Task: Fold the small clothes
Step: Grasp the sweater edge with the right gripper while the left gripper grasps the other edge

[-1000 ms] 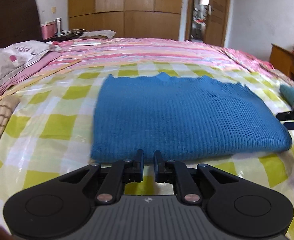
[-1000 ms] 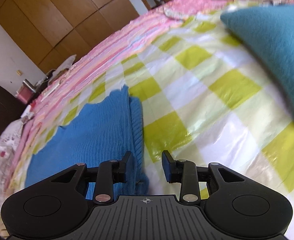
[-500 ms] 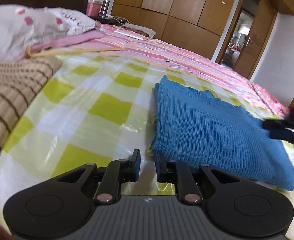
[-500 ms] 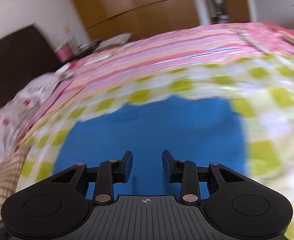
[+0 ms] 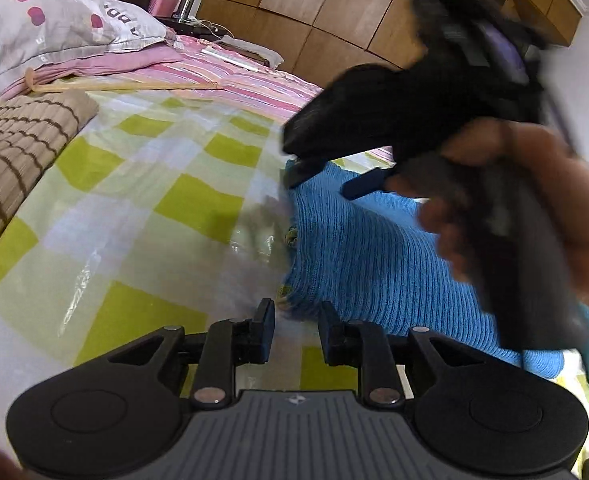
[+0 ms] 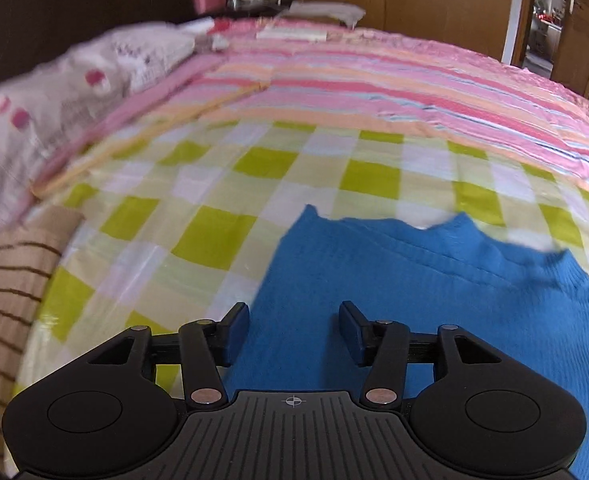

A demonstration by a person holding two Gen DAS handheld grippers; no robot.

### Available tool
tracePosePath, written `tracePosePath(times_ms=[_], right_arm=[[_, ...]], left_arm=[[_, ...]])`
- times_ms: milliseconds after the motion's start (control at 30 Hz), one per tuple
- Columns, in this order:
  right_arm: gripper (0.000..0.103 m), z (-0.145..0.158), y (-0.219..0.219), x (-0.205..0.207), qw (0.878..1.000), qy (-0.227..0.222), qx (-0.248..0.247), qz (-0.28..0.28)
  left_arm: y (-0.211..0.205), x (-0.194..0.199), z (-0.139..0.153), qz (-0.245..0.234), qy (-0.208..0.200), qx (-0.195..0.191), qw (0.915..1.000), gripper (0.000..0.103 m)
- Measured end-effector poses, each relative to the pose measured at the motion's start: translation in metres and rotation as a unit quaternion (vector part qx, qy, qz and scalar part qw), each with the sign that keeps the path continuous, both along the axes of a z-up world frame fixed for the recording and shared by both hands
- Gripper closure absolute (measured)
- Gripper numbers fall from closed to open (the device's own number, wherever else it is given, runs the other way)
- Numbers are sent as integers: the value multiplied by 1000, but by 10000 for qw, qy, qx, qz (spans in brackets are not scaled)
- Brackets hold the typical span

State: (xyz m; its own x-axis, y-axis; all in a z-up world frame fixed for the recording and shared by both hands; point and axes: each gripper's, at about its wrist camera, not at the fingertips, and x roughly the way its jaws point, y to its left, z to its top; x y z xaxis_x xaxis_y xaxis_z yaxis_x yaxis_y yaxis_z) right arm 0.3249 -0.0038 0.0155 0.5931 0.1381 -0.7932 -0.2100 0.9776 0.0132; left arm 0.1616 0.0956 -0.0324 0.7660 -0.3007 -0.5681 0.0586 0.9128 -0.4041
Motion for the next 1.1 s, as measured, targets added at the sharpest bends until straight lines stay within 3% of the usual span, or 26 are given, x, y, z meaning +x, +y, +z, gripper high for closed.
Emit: tracePosePath(times_ms=[167,367,567,833,1100], right_arm=[[52,-16,24,16,9964,139,-833,-10],[52,-21,28,23,9943,155,-1052,-27],[80,-17,22,24,9927,174,-1196,13],[90,5,8,19,9972,145,-725,111],[90,37,-21,6,9999,8,-130,107]], left_arm=[[5,3,-2,-9,18,-148,9999,74],[4,0,-2,35,-20,-114,9999,73],[1,-3,-2,33,-74,-129,9999,67],[-1,-4,-4,-41,-219,-117,9997,56],[-10,5,-2,178,-304,-146,9993,49]])
